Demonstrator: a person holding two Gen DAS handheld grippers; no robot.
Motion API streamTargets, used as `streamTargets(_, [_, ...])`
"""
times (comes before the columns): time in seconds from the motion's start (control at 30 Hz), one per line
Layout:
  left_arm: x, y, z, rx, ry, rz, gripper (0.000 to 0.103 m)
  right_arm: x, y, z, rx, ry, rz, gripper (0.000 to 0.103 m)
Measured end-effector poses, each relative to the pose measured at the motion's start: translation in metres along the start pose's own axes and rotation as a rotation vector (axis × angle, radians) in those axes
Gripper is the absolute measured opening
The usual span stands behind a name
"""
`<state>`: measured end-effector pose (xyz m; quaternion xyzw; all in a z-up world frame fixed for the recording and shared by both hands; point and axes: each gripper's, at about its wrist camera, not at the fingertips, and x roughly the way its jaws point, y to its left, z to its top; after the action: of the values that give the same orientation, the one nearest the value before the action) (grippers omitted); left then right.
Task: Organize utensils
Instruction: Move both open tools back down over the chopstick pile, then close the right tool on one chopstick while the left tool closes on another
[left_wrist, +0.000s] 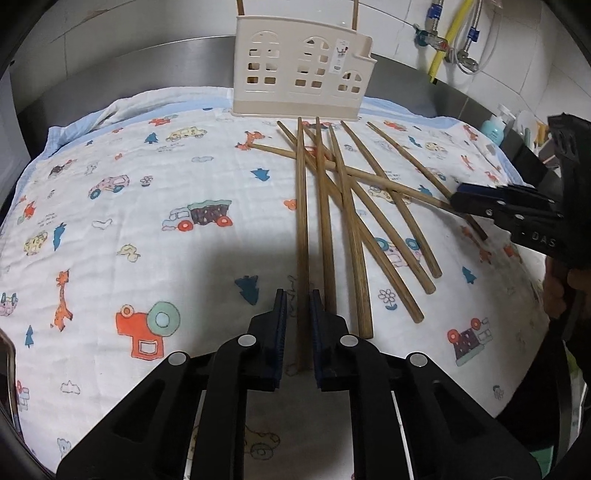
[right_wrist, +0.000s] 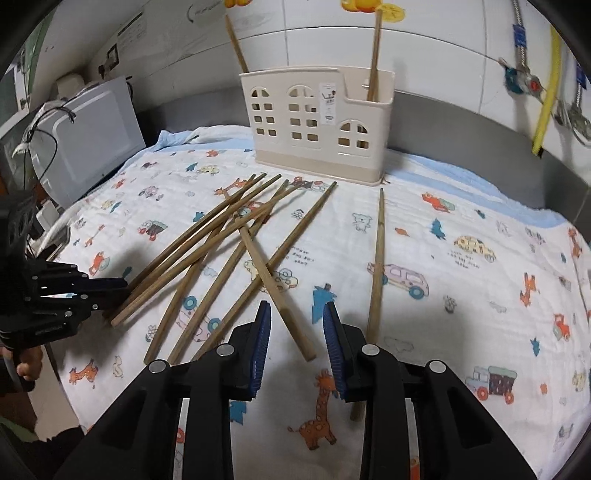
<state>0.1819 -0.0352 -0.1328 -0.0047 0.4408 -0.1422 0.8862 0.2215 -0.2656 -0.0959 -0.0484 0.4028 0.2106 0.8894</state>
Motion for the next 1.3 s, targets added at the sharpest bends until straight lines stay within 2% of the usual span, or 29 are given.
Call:
streamTargets(0.2, [0.001,-0.002,0.000,0.004,-0.007,0.016,0.010,-0.004,-0.008,-0.013,0.041,0.006,-0.017,0.029])
streamTargets(0.4, [0.001,0.000,-0.001,-0.015,-0.010,0.007,0.010,-0.012,-0.018,-0.024,0.085,-0.006,-0.060,0.029])
streamTargets(0.63, [0.000,0.001,-0.003,-0.027,-0.014,-0.005,0.010,-0.008,-0.029,-0.030,0.139,0.011,-0.068,0.028])
streamTargets(0.87, [0.000,-0.001,-0.005,-0.022,-0.022,0.000,0.010,-0.001,-0.025,-0.034,0.129,0.027,-0.101,0.019])
streamTargets(1.03, [0.000,-0.001,-0.005,-0.014,-0.023,0.003,0.010,-0.008,-0.024,-0.029,0.142,-0.011,-0.061,0.020])
streamTargets(1.27, [0.000,0.000,-0.004,-0.012,-0.017,0.000,0.010,-0.007,-0.006,-0.016,0.031,-0.012,0.010,0.024])
streamTargets(1.3, [0.000,0.000,-0.004,-0.019,-0.013,-0.002,0.010,-0.007,-0.003,-0.014,0.016,-0.013,-0.001,0.025])
